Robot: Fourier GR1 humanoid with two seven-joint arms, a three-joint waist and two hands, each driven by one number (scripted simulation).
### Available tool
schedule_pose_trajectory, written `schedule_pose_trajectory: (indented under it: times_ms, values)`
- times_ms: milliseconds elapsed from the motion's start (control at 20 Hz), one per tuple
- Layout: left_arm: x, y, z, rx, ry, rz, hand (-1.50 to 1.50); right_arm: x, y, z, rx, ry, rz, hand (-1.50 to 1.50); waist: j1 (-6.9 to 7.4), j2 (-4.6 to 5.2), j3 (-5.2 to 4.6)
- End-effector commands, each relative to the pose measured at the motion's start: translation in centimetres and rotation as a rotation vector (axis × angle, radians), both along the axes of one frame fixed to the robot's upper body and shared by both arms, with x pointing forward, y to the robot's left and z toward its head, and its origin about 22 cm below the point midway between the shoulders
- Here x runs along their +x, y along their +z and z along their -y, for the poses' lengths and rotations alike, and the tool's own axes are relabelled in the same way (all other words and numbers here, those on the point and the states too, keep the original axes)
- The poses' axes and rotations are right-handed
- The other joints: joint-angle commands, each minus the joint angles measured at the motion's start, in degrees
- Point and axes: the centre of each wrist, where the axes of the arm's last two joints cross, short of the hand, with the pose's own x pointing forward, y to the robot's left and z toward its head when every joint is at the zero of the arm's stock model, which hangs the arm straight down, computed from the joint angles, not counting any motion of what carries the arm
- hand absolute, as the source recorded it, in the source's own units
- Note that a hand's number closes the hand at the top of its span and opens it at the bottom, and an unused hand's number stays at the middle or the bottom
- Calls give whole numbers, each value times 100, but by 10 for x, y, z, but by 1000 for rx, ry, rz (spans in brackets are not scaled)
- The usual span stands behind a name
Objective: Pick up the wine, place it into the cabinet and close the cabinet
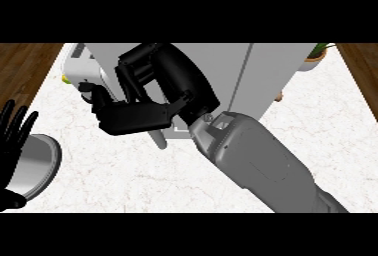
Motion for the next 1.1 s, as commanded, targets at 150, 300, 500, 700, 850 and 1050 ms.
schedule_pose_trajectory:
  times_ms: [150,300,500,700,850,1050]
  values:
    - [-6,-15,-10,-15,26,-13,-150,40,-31,16,-29,-60,11,150,-3,25,-31]
    - [11,4,-14,8,50,-19,-150,55,-26,36,-37,-56,-2,150,-25,38,-30]
    - [2,1,-7,2,24,-16,-150,69,-29,43,-58,-100,29,150,66,48,-31]
    - [12,-3,-2,4,23,-17,-150,71,-43,48,-91,-103,40,150,19,75,-36]
    - [17,9,7,18,1,-7,-150,77,-23,57,-64,-136,58,150,22,42,-29]
    - [22,7,5,9,-5,-5,-150,79,-48,73,-74,-107,47,150,-31,69,-29]
